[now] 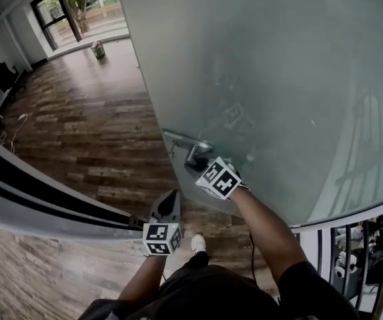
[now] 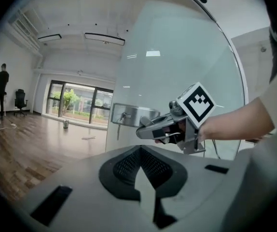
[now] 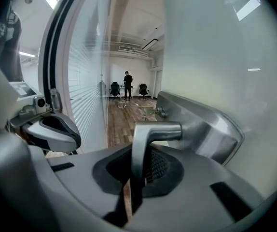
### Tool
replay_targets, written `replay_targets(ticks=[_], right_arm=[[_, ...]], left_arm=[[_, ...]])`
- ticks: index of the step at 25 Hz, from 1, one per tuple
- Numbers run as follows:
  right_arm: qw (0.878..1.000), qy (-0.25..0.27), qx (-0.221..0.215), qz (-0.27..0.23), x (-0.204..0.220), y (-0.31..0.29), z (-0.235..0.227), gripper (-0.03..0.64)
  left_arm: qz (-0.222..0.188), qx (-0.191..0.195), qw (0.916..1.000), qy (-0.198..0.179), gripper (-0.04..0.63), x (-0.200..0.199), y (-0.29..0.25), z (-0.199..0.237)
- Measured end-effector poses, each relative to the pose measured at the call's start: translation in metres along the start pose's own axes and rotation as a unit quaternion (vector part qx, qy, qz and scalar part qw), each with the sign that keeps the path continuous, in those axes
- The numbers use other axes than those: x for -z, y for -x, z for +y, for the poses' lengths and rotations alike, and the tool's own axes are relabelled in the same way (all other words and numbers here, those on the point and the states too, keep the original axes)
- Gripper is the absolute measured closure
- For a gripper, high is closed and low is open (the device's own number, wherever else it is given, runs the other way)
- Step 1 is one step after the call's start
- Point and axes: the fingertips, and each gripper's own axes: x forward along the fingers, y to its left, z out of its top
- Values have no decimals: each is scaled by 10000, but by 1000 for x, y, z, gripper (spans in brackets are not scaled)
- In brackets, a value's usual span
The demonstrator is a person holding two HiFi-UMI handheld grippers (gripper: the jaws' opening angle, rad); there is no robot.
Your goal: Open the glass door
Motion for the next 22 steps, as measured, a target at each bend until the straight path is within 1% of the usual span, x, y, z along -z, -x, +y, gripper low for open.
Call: replay_targets(ticks=[2,4,7,12,15,19,22], right_arm=[[9999,-92,82,48,0,-8,-25,583],[9996,-186,191,77,1,-7,-52,583],[9987,-317,378,87,4,-5,-89,583],[9966,-545,606,134,7,-13,-143,583],[9948,-664,754,161,7,-5,-178,583],[9915,-805,1006,169,13,-1,-236,584],[9881,-870,1254,171,19,-4,-271,584]], left_arm=[[-66,-12,10000,32,592,-9,-18,5],[-144,41,9999,2,592,-21,-34,-2],[-201,221,9995,-35,592,-36,-55,-14],[-239,459,9986,-49,592,-52,-77,-15],[-251,463,9986,-55,592,-66,-87,-21],[-161,436,9989,-103,592,-69,-121,-29],[-116,378,9991,-172,592,-68,-147,-27]])
